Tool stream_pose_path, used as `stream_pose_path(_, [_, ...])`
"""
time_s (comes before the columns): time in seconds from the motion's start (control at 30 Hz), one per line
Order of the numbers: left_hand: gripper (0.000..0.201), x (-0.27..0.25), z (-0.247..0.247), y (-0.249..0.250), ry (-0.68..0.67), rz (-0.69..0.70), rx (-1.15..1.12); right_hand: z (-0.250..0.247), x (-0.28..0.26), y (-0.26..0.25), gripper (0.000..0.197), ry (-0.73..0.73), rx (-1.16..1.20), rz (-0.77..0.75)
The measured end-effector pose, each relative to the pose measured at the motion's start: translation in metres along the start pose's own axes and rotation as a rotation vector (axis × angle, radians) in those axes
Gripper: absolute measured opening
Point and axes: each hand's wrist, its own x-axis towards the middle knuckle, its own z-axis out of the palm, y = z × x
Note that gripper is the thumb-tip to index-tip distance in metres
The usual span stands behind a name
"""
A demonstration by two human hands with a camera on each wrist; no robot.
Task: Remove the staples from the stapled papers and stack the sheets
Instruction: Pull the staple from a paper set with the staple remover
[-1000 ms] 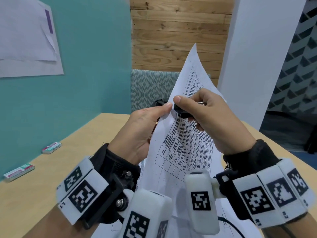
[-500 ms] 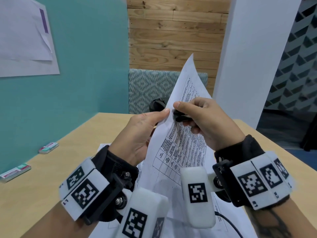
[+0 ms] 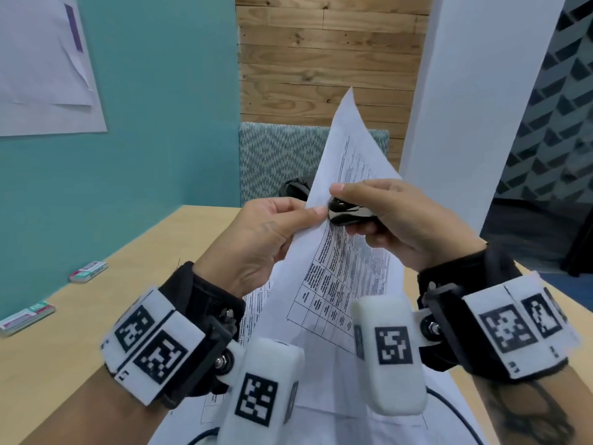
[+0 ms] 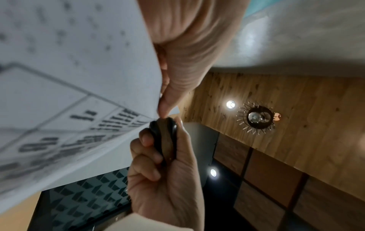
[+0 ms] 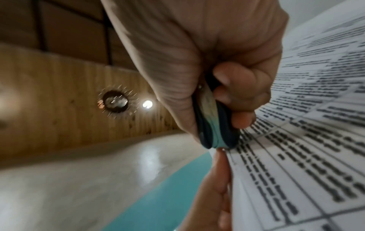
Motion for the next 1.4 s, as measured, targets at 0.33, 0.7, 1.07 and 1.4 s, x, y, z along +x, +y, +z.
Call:
stream_pose_path(0.33, [0.011, -0.002, 0.003, 0.003, -0.042, -0.036, -0.023, 0.001, 0.001, 0.000, 0.024, -0.008, 0.093, 0.060])
stream_pose_path(0.7, [0.018, -0.003, 0.003, -0.004, 0.088, 0.140, 0.249, 0.012, 0.003, 0.008, 0.024, 0.209, -0.339, -0.170])
stream_pose_path(1.07, [0.020, 0.000, 0.000, -0.008, 0.123, 0.100, 0.218, 0.009, 0.004, 0.006, 0.023, 0.243, -0.403, -0.257])
stream_pose_path(1.4, [0.022, 0.007, -0.018, 0.002, 0.201, 0.074, 0.179, -0.025, 0.010, 0.018, 0.039, 0.148, -0.548, -0.040])
